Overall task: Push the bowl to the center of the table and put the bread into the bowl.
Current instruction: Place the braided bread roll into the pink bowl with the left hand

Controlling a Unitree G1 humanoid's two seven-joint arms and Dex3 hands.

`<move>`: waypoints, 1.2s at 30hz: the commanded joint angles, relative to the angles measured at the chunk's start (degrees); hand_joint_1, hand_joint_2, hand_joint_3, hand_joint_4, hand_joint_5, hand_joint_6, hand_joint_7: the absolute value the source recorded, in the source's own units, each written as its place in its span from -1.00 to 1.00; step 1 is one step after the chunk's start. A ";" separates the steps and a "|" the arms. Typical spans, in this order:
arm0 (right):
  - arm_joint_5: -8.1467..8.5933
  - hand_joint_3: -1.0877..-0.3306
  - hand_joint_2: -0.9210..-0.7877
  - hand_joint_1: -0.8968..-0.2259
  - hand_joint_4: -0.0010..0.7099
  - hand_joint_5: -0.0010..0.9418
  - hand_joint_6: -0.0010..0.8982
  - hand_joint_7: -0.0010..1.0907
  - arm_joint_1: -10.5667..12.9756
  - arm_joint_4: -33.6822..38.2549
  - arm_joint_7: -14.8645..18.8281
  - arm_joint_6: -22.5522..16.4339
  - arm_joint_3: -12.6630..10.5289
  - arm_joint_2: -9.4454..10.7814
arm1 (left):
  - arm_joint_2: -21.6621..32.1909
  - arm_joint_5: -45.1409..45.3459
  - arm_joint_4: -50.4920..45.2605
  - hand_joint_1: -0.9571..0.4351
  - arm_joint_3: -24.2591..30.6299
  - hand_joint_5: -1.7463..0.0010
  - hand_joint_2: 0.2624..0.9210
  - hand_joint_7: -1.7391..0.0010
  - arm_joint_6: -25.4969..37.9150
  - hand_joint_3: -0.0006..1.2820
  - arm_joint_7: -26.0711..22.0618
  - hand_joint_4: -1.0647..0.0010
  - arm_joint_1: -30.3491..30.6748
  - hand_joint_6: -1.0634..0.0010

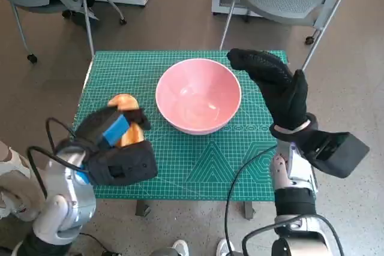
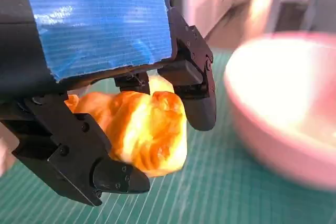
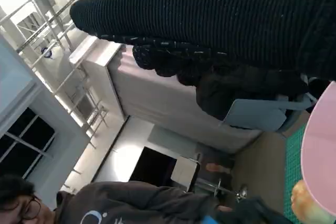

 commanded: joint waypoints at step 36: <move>-0.34 -0.48 -1.00 -0.30 -0.73 -0.98 -1.00 -0.44 -1.67 2.70 -0.76 -0.50 -1.16 -1.11 | -8.85 -1.30 21.80 0.38 -2.50 -0.21 0.86 -0.28 -14.19 -0.87 8.34 -0.53 -28.16 -0.25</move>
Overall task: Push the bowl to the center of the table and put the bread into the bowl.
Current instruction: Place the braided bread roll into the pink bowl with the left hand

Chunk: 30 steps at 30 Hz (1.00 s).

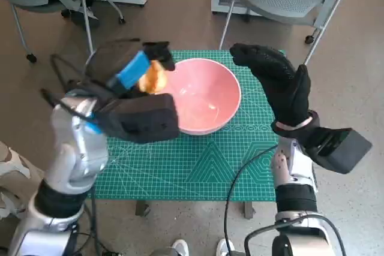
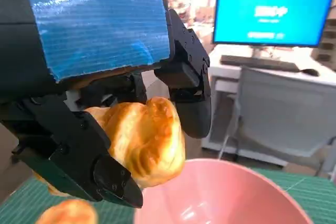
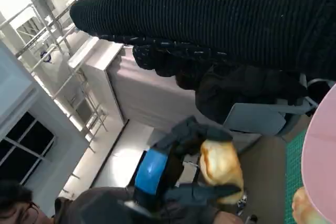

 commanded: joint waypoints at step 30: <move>0.14 -0.48 -1.00 -0.29 -0.74 -0.99 -1.00 -0.47 -3.35 6.16 -0.61 -2.05 -0.51 0.40 | -8.40 -4.23 33.39 0.38 -5.06 -0.42 0.90 -0.15 -11.76 -0.86 7.83 -0.35 -16.66 -0.32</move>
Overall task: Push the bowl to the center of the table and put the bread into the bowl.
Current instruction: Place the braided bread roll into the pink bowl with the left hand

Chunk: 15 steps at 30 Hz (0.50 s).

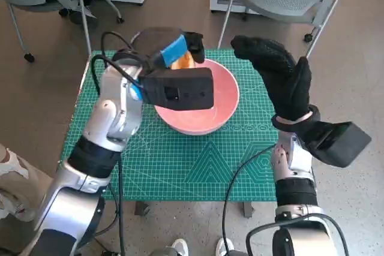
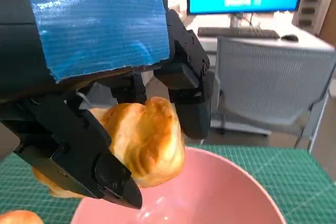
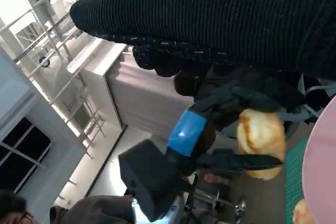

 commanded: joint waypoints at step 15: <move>0.71 -0.47 -1.00 -0.29 -0.74 -0.99 -1.00 -0.46 -1.27 2.31 0.98 0.86 -0.60 0.44 | -2.16 -6.20 11.52 0.38 0.73 -0.37 0.98 -0.33 -9.97 -0.86 7.55 -0.34 -4.44 -0.09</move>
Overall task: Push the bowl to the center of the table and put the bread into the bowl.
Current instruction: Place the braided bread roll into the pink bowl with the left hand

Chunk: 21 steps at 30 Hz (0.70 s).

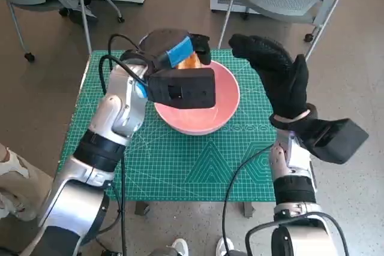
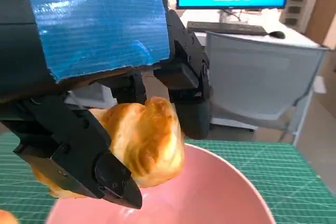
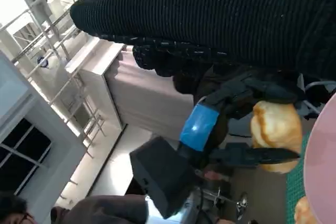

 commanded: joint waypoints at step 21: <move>-0.27 -0.47 -1.00 -0.29 -0.75 -1.00 -1.00 -0.44 -0.03 0.33 -0.34 0.78 -0.21 0.11 | 1.72 -4.29 -2.36 -0.23 -0.01 1.00 0.49 0.89 -2.49 -0.96 -6.40 0.99 -0.46 0.69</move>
